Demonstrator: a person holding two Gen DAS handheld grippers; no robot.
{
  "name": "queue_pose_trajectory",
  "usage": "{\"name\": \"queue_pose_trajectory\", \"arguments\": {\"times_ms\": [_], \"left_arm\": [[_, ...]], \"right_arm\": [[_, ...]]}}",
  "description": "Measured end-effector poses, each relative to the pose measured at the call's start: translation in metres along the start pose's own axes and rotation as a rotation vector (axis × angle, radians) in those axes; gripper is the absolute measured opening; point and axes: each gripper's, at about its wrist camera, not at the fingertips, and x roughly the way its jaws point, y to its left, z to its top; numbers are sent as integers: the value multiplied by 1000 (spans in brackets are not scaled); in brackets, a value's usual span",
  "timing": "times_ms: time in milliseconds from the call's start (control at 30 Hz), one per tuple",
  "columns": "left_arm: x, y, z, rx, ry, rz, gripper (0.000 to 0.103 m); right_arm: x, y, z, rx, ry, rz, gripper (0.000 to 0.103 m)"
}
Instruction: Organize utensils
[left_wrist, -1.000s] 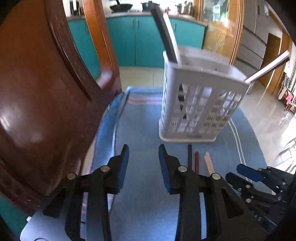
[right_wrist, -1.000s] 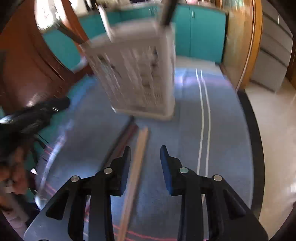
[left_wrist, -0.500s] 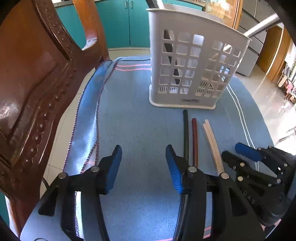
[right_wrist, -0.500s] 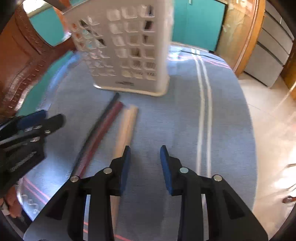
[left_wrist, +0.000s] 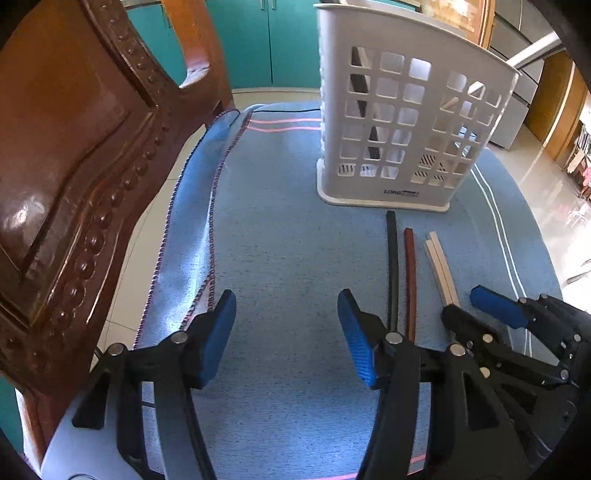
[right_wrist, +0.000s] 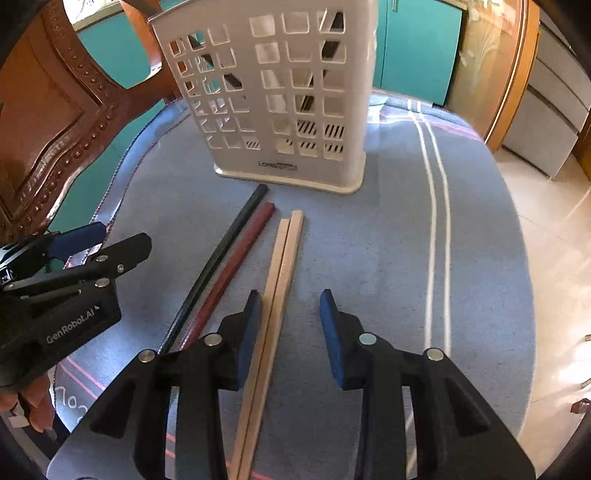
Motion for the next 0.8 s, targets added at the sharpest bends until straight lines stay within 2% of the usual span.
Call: {"name": "queue_pose_trajectory", "arguments": {"times_ms": [167, 200, 233, 400, 633, 700, 800], "left_arm": [[3, -3, 3, 9, 5, 2, 59], [3, -2, 3, 6, 6, 3, 59], [-2, -4, 1, 5, 6, 2, 59], [-1, -7, 1, 14, 5, -2, 59], [-5, -8, -1, 15, 6, -1, 61], [-4, -9, -1, 17, 7, -2, 62], [-5, -10, -2, 24, 8, -4, 63]], "right_arm": [[-3, -2, -4, 13, -2, -6, 31], [-4, -3, -4, 12, -3, -1, 18], [-2, -3, 0, 15, -1, 12, 15], [-7, -9, 1, 50, -17, 39, 12], [-23, -24, 6, 129, -52, 154, 12], [-23, -31, 7, 155, -46, 131, 12], [-22, -39, 5, 163, -30, 26, 13]]}}
